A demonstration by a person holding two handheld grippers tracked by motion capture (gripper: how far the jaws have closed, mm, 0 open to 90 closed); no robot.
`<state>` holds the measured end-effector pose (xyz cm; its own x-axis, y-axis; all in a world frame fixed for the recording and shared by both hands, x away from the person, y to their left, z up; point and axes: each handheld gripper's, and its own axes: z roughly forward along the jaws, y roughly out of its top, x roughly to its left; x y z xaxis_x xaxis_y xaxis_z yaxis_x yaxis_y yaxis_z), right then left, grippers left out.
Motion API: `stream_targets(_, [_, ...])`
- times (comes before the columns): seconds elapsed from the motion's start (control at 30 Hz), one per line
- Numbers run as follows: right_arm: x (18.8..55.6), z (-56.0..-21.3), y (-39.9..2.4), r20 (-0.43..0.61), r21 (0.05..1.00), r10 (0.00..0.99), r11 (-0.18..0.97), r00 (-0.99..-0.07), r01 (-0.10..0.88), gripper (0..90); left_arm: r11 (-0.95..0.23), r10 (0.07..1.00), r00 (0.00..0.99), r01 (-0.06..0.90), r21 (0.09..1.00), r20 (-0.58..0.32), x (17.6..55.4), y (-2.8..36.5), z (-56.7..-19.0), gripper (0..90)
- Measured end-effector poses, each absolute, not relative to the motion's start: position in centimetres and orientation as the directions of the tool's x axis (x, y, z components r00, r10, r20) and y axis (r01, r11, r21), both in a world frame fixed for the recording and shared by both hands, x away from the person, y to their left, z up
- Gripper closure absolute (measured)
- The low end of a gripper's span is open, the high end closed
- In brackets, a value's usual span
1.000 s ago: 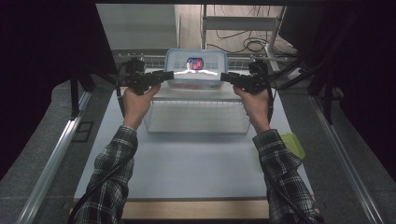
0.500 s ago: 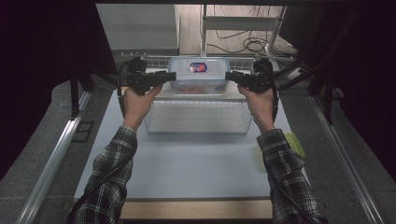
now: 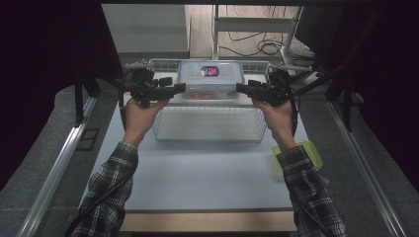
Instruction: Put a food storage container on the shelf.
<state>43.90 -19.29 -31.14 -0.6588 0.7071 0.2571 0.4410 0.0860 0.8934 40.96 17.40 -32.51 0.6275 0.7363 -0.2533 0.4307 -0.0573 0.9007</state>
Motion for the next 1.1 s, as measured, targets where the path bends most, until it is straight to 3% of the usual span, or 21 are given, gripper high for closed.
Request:
stream_targets(0.27, [42.4,-32.3,-19.6,0.188,0.9,0.702,0.157,-0.687,0.407,27.1,-0.177,0.737,0.655,0.425,0.888,-0.166,38.5,17.2,-34.5,23.3])
stream_targets(0.6, [39.3,-33.8,-19.4,0.121,0.906,0.67,0.227,-0.732,0.357,18.3,-0.234,0.715,0.686,0.412,0.881,-0.131,35.1,17.1,-37.0,18.3])
stream_targets(1.1, [35.9,-36.5,-19.9,0.077,0.901,0.654,0.277,-0.753,0.333,9.8,-0.231,0.701,0.697,0.426,0.875,-0.154,30.9,17.6,-40.5,13.6])
